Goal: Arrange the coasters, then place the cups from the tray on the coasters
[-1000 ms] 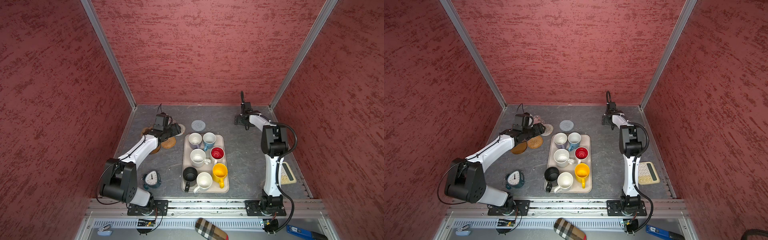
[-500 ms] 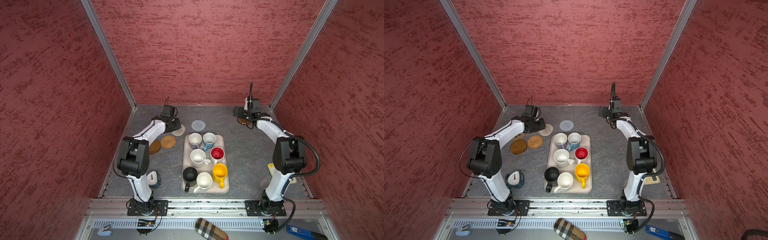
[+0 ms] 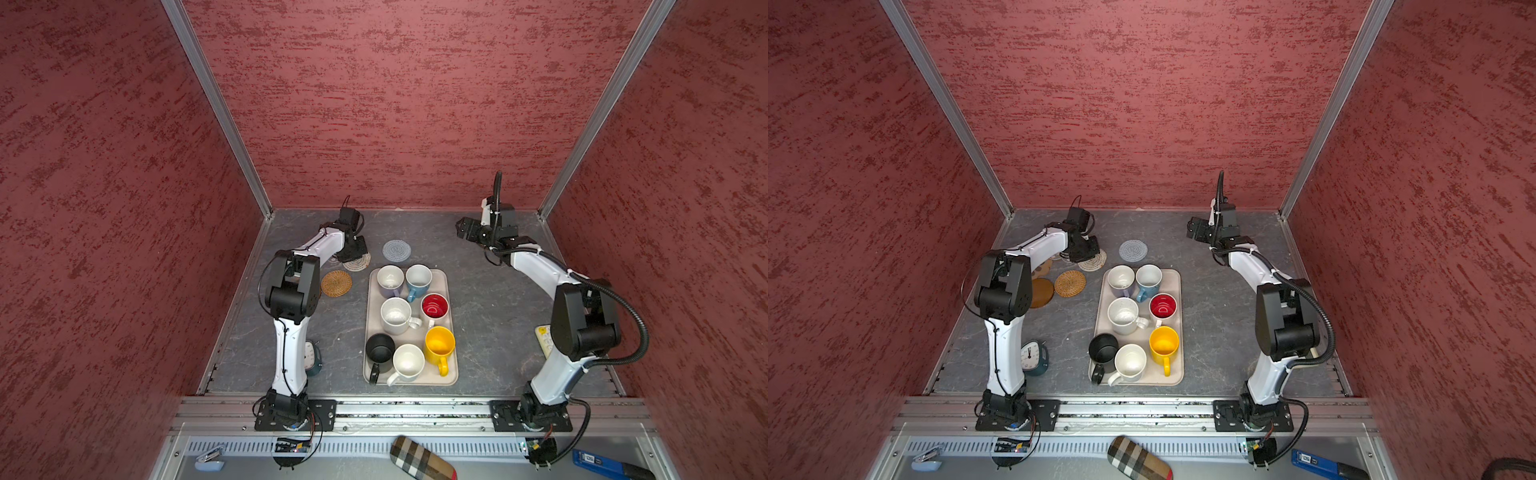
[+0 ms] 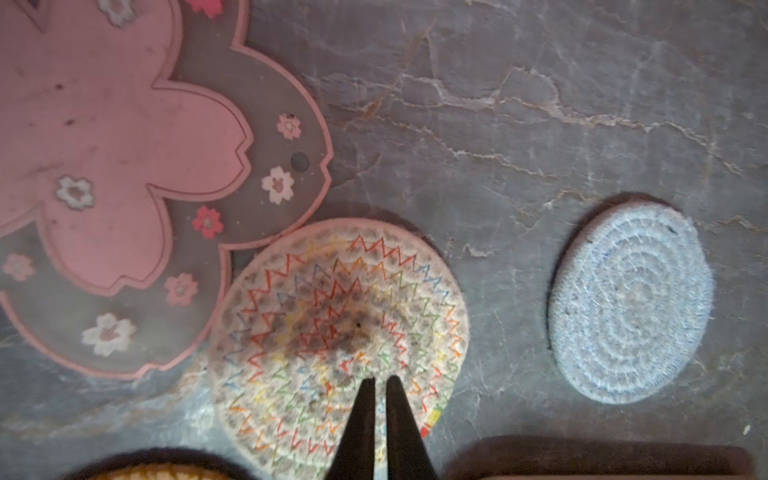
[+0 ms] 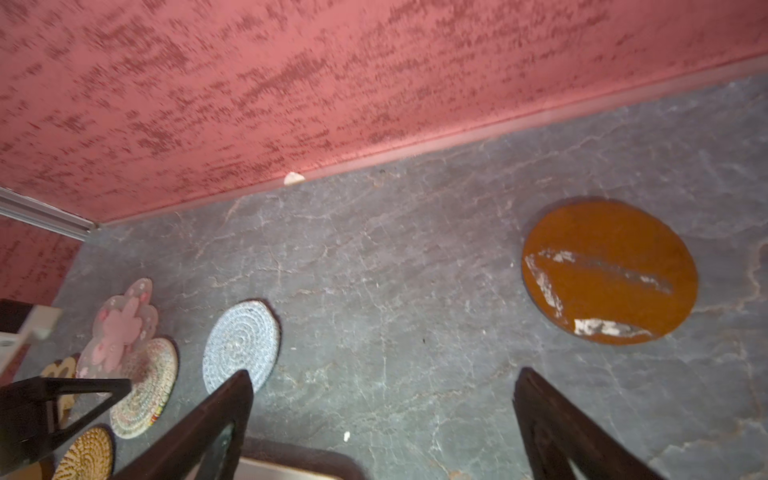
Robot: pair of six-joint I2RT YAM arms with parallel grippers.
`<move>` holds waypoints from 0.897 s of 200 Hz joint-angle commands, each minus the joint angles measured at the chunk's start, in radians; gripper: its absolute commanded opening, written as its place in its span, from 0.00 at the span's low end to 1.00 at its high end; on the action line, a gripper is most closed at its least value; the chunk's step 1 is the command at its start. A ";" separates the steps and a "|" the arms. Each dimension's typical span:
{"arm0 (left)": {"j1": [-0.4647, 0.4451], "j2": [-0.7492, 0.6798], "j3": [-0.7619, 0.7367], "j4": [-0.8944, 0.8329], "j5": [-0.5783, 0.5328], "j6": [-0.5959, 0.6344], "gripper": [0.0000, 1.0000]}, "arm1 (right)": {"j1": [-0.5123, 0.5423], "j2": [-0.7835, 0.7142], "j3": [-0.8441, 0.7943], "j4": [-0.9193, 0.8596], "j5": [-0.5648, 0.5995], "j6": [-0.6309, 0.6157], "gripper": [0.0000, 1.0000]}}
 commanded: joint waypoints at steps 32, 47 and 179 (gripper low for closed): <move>0.002 0.123 0.149 -0.054 0.067 -0.004 0.08 | 0.022 -0.045 -0.011 0.068 -0.012 0.005 0.98; -0.005 0.152 0.183 -0.061 0.077 -0.010 0.08 | 0.023 -0.047 -0.011 0.071 -0.014 0.005 0.98; -0.116 0.412 0.610 -0.142 0.194 -0.091 0.09 | 0.028 -0.079 -0.041 0.081 -0.019 0.012 0.98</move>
